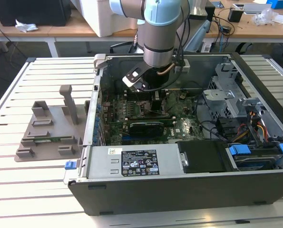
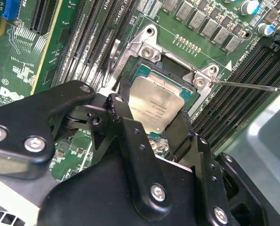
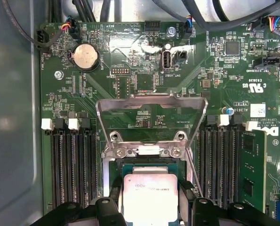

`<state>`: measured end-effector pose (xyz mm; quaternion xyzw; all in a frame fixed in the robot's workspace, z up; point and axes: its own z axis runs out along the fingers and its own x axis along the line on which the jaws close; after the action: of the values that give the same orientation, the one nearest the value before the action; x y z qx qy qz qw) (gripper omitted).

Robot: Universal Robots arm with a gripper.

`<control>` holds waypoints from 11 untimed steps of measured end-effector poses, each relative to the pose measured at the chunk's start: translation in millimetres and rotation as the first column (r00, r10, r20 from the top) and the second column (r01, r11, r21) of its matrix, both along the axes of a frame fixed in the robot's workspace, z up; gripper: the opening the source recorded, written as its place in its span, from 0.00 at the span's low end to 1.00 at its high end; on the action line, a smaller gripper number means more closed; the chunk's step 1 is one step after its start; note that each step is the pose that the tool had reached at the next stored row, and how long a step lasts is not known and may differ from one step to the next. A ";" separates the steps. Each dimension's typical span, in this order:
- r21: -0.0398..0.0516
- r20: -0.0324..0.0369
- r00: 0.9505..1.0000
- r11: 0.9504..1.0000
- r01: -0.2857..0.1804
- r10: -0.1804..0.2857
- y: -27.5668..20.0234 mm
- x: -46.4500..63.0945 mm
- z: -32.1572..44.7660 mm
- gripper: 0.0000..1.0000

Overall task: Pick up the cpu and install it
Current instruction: 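Place the cpu into insertion slot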

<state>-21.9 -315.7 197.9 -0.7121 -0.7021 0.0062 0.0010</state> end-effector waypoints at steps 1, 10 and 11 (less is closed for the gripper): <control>0.000 0.000 1.000 1.000 0.000 0.000 0.1 0.1 -0.1 0.55; 0.000 0.000 1.000 1.000 0.000 0.000 0.3 0.4 0.5 0.62; 0.000 0.000 1.000 1.000 0.000 0.000 0.3 0.3 1.6 0.62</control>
<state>-21.5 -315.4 199.6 -0.7121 -0.7021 0.0061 0.0010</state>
